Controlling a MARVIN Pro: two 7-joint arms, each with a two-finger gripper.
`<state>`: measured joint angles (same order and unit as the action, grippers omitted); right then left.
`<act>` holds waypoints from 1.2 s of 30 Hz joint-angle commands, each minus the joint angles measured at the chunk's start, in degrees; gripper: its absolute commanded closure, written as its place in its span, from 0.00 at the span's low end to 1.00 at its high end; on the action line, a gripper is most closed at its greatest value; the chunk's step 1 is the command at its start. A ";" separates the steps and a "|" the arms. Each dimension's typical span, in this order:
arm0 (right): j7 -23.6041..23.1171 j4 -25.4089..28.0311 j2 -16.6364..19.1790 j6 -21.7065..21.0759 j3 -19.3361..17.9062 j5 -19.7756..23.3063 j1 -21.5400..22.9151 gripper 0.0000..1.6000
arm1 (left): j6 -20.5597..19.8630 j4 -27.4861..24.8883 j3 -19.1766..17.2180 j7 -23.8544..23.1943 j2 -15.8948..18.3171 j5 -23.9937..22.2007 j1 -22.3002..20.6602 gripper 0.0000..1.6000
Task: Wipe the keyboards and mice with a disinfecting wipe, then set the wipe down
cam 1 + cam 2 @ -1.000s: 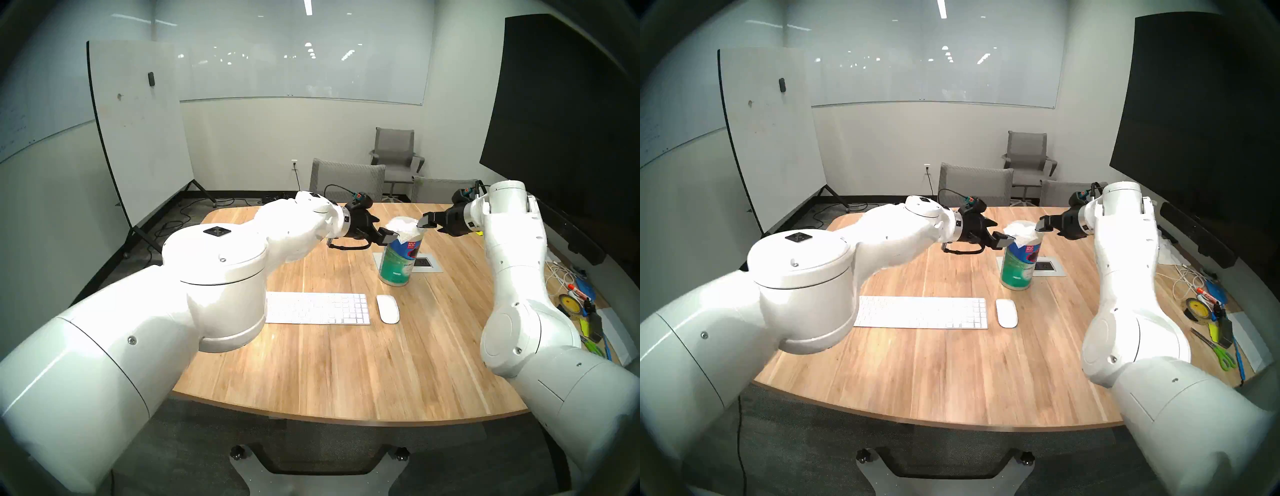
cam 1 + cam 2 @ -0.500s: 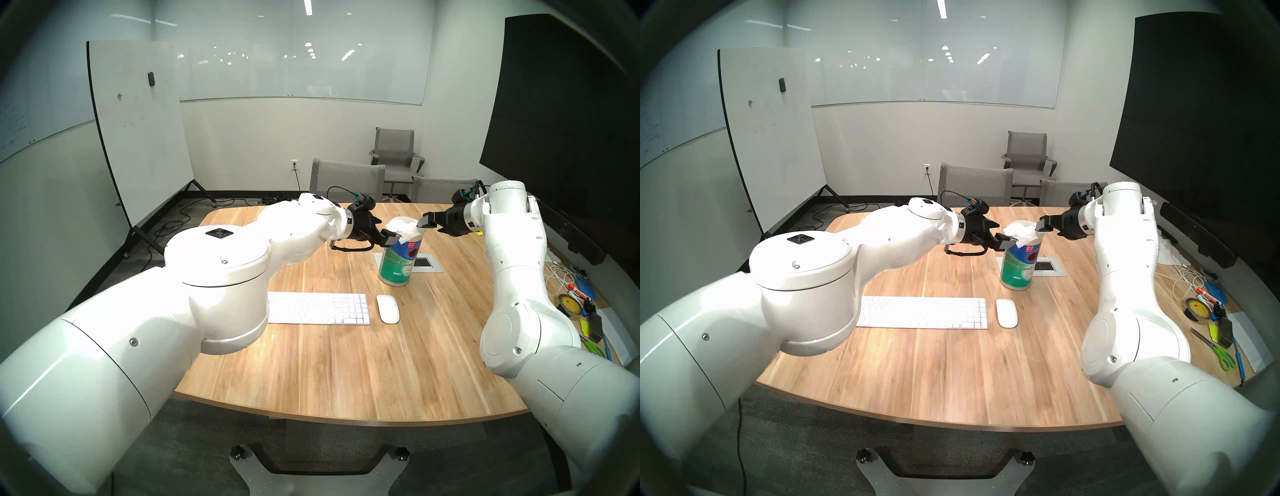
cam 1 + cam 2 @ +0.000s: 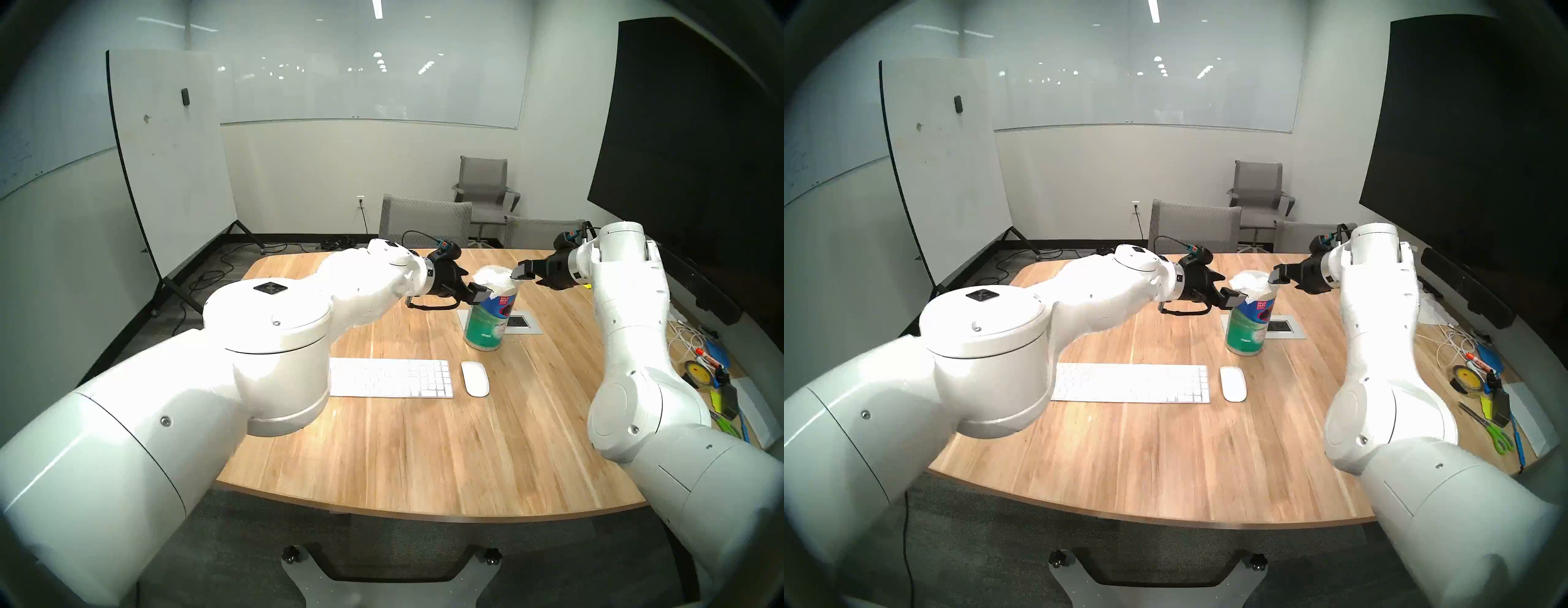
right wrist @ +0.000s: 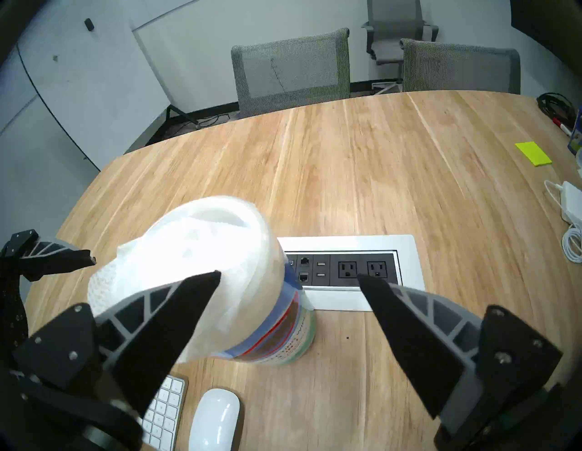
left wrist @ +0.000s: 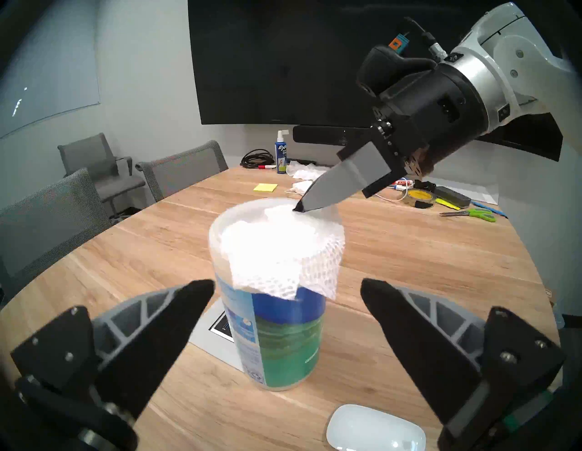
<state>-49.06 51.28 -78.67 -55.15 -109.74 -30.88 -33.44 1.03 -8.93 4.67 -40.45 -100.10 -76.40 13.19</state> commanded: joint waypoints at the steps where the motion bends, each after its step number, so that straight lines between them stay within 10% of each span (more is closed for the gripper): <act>1: -0.02 0.55 0.10 0.15 0.11 0.02 0.89 0.00 | 0.12 0.02 -0.12 0.02 -0.47 -0.02 -1.05 0.00; 14: -0.02 0.53 0.01 0.15 -0.11 -0.09 0.87 0.00 | 0.14 0.17 -0.10 0.91 -0.13 -0.01 -0.58 0.01; 25: -0.02 0.52 -0.07 0.15 -0.29 -0.17 0.85 0.00 | 0.11 0.35 -0.12 1.59 -0.01 -0.03 -0.50 0.37; 31: -0.02 0.52 -0.11 0.15 -0.38 -0.20 0.84 0.00 | 0.11 0.53 -0.13 1.98 -0.05 -0.04 -0.43 0.09; 36: -0.02 0.52 -0.15 0.15 -0.46 -0.23 0.84 0.00 | 0.11 0.67 -0.13 2.28 -0.14 -0.03 -0.47 0.11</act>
<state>-49.06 51.28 -78.92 -55.14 -110.31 -31.13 -33.44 1.02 -8.39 4.66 -38.15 -100.10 -76.41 13.98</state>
